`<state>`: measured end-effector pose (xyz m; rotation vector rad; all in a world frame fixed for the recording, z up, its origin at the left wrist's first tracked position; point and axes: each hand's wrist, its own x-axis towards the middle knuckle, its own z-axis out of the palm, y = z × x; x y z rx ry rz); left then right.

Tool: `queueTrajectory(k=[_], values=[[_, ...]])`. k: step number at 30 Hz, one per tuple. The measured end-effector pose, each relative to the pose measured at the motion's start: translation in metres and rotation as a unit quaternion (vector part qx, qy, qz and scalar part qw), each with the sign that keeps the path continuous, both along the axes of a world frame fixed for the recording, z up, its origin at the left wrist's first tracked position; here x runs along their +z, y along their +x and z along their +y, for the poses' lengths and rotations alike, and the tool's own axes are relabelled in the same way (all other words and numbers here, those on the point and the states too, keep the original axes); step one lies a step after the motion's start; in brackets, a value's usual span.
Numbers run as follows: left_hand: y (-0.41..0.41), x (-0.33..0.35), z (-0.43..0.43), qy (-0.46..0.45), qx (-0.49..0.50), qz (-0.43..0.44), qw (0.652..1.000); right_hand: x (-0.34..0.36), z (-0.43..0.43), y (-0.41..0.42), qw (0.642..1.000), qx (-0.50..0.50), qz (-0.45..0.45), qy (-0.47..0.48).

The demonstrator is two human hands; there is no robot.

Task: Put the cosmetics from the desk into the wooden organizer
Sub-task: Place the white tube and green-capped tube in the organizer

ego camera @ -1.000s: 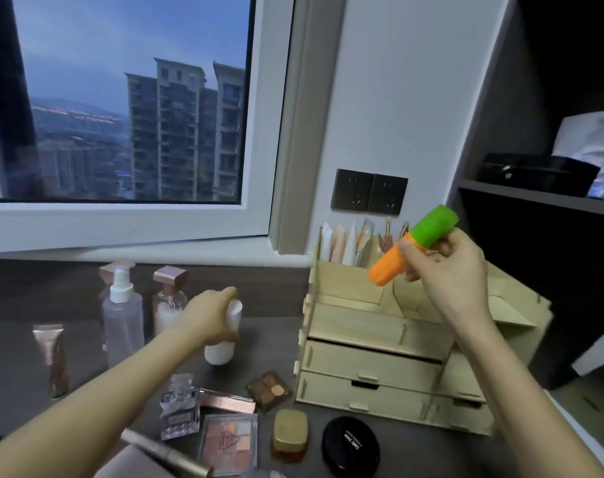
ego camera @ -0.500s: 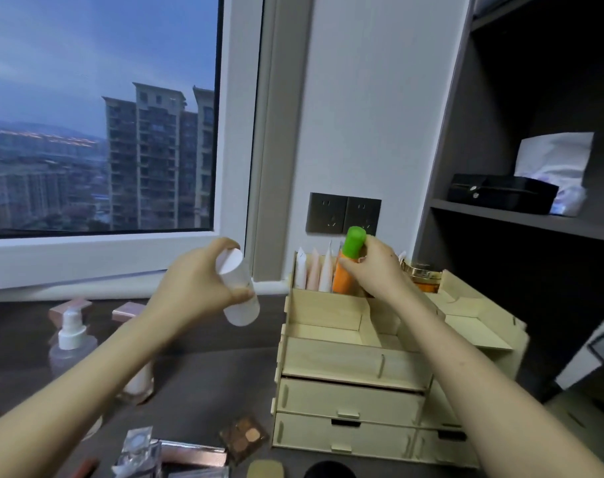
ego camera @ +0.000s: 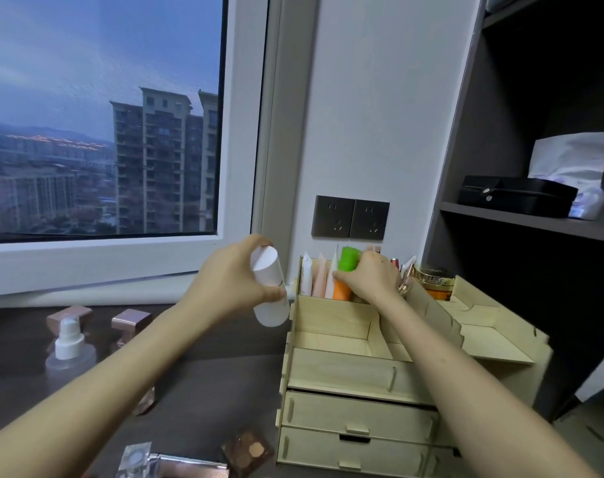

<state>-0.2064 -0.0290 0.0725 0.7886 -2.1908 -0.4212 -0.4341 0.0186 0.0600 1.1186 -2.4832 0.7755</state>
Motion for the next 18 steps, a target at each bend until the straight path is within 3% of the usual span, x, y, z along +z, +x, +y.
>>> queueTrajectory(k=[10, 18], values=[[-0.032, 0.026, 0.006, 0.030, -0.046, 0.054, 0.997, -0.005, 0.005, -0.020, 0.997, -0.053, 0.051, 0.025], [-0.079, 0.040, 0.006, 0.030, -0.080, 0.053, 0.995, -0.004, 0.011, -0.028, 0.998, -0.030, 0.052, 0.008]])
